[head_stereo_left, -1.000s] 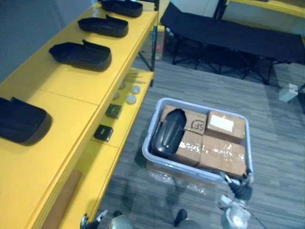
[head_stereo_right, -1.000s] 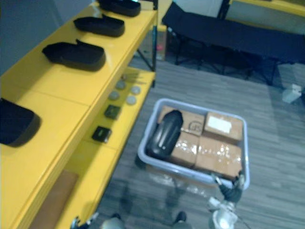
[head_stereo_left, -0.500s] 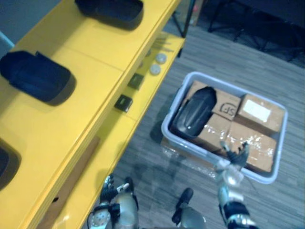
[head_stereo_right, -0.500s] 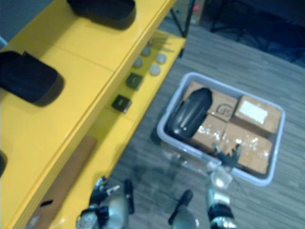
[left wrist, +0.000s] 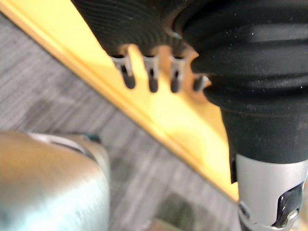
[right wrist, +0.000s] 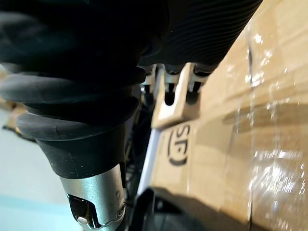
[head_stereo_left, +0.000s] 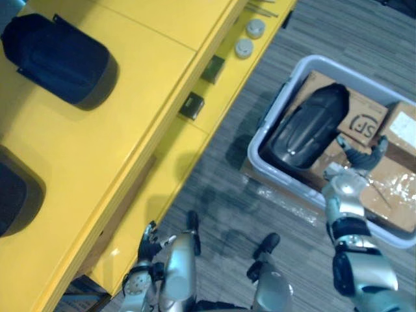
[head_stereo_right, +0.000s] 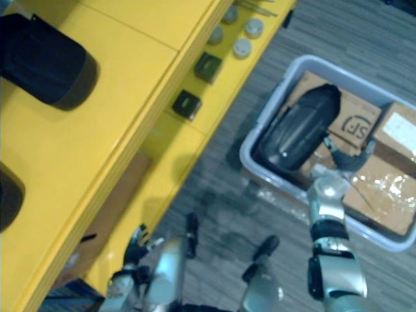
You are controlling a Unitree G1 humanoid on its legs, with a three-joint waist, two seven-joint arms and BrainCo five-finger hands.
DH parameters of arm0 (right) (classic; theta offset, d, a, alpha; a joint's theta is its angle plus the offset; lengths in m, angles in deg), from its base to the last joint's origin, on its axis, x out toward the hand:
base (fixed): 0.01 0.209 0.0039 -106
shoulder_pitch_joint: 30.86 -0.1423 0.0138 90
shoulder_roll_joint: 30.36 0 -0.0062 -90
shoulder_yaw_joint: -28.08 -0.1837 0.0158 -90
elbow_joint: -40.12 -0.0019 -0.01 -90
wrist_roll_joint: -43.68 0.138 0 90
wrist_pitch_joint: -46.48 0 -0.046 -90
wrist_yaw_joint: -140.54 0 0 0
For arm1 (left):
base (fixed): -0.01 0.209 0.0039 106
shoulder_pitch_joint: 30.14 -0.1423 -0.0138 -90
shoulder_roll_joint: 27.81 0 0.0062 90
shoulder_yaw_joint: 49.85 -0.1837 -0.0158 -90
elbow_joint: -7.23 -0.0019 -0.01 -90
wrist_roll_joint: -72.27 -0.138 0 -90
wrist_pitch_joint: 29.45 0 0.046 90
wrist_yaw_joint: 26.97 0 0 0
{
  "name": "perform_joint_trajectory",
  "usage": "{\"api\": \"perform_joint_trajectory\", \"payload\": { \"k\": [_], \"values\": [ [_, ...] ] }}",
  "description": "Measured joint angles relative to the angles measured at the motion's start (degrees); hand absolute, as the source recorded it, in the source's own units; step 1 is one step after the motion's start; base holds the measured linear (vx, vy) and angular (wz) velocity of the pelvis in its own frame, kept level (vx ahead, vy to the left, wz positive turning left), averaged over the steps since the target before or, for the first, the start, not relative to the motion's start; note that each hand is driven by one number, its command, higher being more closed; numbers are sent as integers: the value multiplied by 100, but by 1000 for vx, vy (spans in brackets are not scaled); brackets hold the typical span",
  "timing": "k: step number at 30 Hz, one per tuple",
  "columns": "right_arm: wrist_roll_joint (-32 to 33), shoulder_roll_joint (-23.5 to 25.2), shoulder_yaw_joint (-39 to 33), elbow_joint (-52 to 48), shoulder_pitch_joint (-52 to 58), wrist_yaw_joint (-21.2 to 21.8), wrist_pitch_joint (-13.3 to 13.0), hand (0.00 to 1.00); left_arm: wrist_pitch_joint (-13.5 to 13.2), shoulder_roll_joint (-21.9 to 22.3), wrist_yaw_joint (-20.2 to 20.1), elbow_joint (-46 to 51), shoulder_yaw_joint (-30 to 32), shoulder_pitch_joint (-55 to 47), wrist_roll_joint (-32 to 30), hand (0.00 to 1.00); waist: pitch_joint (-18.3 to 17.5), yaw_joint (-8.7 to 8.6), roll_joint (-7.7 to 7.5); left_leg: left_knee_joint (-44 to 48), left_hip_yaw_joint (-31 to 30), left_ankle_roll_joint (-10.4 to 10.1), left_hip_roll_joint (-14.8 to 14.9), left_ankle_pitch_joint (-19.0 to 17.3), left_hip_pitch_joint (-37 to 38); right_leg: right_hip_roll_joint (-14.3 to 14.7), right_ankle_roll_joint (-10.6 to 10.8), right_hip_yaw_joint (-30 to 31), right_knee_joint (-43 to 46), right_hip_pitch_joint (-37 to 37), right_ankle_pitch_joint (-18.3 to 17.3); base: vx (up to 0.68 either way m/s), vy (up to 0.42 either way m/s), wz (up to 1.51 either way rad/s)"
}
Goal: Walk over and take plastic housings, then place them on the shelf
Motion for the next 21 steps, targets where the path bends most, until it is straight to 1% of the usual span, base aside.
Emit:
{"api": "perform_joint_trajectory", "payload": {
  "k": [2,4,5,6,7,9,11,12,13,14,17,19,20,21],
  "values": [
    [0,-16,84,169,-159,6,166,0,-3,-22,2,-48,-3,3,107,0,42,20,17,8,-56,0,-26,-1,-4,-14,8,-42,21,12,-9,-74,34,13],
    [-4,-35,247,363,-317,20,445,0,3,-132,6,-238,-89,6,142,0,47,95,22,-2,-73,0,-55,-2,-28,-39,17,-52,25,-9,-16,-63,32,4],
    [-3,-46,259,423,-350,27,512,0,7,-158,5,-306,-130,6,142,0,47,118,24,-5,-79,0,-69,-2,-34,-49,18,-52,28,-19,-17,-57,44,5],
    [1,-98,296,497,-399,52,639,0,10,-157,8,-445,-166,-1,144,0,50,152,33,5,-99,1,-90,-1,-85,-68,19,-62,38,-50,-17,-46,47,10],
    [-12,-182,371,626,-517,115,753,0,10,-157,7,-531,-174,-8,150,0,56,172,42,51,-139,4,-105,1,-191,-79,20,-80,59,-103,-15,-54,55,14],
    [-116,-353,375,729,-711,106,918,0,12,-154,6,-625,-183,-4,151,0,129,190,108,138,-254,5,-130,1,-295,-90,23,-155,95,-147,-13,-67,46,15],
    [-239,-627,468,965,-907,91,1119,0,10,-151,8,-661,-298,-5,194,0,171,285,164,162,-270,6,-153,1,-356,-120,28,-169,128,-196,-10,-89,46,8],
    [-256,-754,531,1131,-1059,47,1316,0,10,-153,8,-702,-382,-6,309,0,180,313,183,163,-292,11,-176,5,-398,-140,42,-190,137,-222,-2,-69,37,6],
    [-275,-778,545,1206,-1127,20,1393,0,10,-153,10,-751,-389,-7,335,0,186,320,194,163,-300,13,-187,6,-404,-148,42,-196,142,-226,-2,-85,45,10],
    [-345,-821,593,1362,-1246,-58,1563,100,5,-138,20,-799,-400,-7,369,0,203,338,228,165,-323,15,-207,3,-402,-165,39,-213,164,-214,-5,-86,44,8],
    [-381,-942,611,1593,-1435,-484,1933,100,-99,-126,64,-846,-601,-5,478,0,246,436,341,157,-384,1,-244,-9,-422,-187,-3,-264,197,-211,-37,-92,38,9],
    [-529,-1061,608,1713,-1474,-664,2092,100,-125,-123,62,-879,-637,-18,562,0,253,471,373,114,-405,-3,-279,-8,-427,-210,-1,-304,202,-212,-38,-64,21,10],
    [-590,-1104,602,1738,-1477,-690,2156,100,-130,-115,62,-898,-648,-17,580,0,254,471,375,90,-412,4,-297,2,-427,-224,0,-322,206,-213,-39,-59,25,12],
    [-627,-1191,570,1754,-1485,-759,2255,100,-145,-118,66,-923,-747,-16,595,0,263,475,398,71,-421,38,-323,32,-427,-244,1,-339,213,-212,-39,-63,38,9]
  ]
}}
